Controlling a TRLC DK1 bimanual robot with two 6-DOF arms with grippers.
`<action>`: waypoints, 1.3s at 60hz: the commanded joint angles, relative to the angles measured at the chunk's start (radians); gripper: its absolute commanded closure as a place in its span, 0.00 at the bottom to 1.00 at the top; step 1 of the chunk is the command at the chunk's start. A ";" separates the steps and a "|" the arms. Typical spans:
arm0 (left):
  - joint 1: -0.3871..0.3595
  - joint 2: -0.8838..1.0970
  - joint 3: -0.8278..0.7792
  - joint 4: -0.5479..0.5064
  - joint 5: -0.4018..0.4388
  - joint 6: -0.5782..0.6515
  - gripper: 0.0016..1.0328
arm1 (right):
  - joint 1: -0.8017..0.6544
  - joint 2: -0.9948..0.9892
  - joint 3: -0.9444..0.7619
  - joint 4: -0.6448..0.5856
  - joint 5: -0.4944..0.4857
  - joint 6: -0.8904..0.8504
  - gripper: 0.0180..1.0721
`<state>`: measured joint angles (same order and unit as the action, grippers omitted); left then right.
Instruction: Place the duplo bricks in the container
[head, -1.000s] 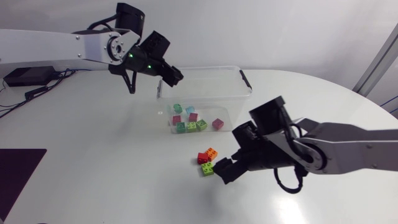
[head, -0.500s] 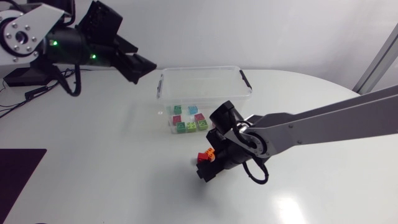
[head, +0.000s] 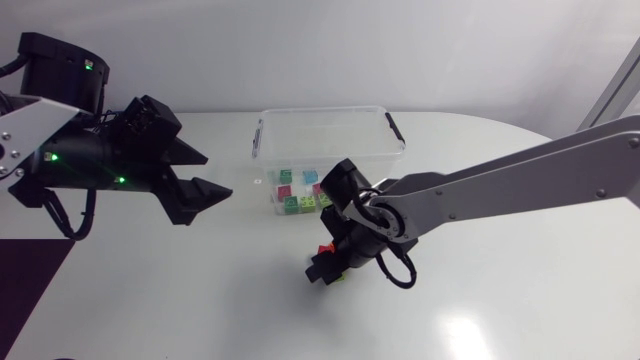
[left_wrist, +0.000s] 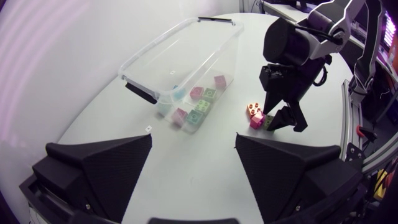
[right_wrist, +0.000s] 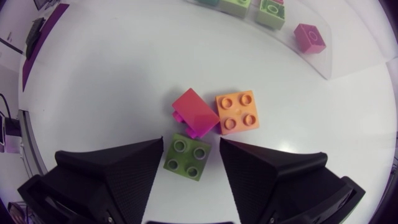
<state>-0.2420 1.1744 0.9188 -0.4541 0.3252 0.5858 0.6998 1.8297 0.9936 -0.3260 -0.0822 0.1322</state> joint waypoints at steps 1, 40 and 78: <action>0.009 -0.041 -0.028 -0.020 0.011 0.031 0.09 | 0.006 0.031 0.023 -0.038 0.001 0.032 0.53; -0.246 0.265 -0.017 0.002 -0.021 -0.104 0.10 | -0.178 -0.359 0.025 -0.162 -0.007 -0.006 0.78; -0.352 0.585 0.170 0.054 -0.049 -0.176 0.10 | -0.299 -0.231 0.301 0.044 -0.019 -0.003 0.76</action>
<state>-0.5732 1.7344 1.0840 -0.4286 0.2817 0.4000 0.4137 1.5143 1.2667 -0.3103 -0.1093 0.1276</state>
